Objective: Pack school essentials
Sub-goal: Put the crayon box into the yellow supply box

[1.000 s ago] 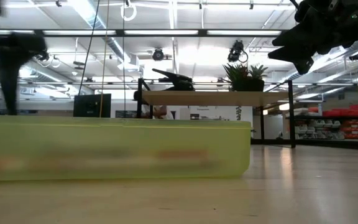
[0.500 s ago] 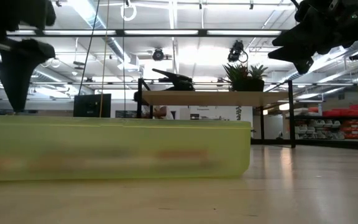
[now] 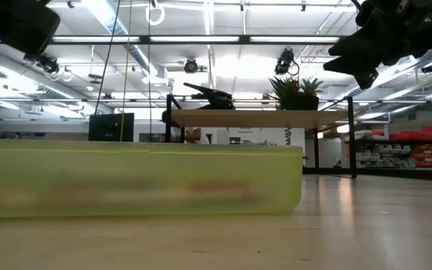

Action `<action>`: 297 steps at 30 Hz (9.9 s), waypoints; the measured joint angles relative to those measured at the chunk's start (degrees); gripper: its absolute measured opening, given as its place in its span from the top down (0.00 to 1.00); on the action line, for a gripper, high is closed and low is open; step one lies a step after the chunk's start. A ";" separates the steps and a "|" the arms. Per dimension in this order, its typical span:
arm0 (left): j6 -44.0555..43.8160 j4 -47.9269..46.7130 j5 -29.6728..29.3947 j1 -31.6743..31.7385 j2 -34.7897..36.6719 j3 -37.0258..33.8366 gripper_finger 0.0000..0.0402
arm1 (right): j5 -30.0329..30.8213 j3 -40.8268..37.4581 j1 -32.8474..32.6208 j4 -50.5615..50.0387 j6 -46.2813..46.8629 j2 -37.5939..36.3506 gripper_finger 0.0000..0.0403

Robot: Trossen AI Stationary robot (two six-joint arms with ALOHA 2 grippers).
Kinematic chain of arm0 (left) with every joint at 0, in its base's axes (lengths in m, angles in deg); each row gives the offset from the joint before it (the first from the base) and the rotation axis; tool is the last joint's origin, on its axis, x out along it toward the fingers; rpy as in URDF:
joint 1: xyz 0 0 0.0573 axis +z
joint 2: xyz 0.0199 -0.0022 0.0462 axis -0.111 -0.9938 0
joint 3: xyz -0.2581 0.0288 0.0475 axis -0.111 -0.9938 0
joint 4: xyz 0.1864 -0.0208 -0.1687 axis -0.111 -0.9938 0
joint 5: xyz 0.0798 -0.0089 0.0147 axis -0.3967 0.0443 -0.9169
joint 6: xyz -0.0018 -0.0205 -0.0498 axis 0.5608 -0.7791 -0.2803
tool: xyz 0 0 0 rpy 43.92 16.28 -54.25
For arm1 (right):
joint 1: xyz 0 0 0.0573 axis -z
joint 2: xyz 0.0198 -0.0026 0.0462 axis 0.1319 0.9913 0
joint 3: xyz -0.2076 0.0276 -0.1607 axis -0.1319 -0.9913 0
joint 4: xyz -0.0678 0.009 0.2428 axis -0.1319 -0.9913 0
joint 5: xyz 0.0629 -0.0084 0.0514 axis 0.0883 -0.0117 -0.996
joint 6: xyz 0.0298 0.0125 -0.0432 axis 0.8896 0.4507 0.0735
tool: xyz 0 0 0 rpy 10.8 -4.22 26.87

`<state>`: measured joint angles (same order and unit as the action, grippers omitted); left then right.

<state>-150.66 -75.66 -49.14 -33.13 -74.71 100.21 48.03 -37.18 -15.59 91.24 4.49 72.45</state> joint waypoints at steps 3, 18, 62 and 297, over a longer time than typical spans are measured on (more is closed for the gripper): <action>-10.12 -0.66 -0.04 -0.32 -0.50 0.00 0.19 | 0.00 0.00 0.00 0.00 -0.30 0.00 0.56; -14.51 0.25 4.00 -0.20 -3.43 1.73 0.18 | 0.00 0.00 -0.01 -0.04 -0.84 -0.01 0.56; -11.67 -0.56 4.17 -0.01 -9.89 3.26 0.01 | 0.00 0.02 -0.02 -1.00 -0.67 0.26 0.56; 52.53 5.16 -8.09 18.13 -17.20 26.58 1.00 | 1.32 0.00 0.00 -1.48 0.24 0.28 0.56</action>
<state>-98.13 -70.49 -57.23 -15.00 -91.90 126.79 49.36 -37.18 -15.59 89.76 4.73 72.73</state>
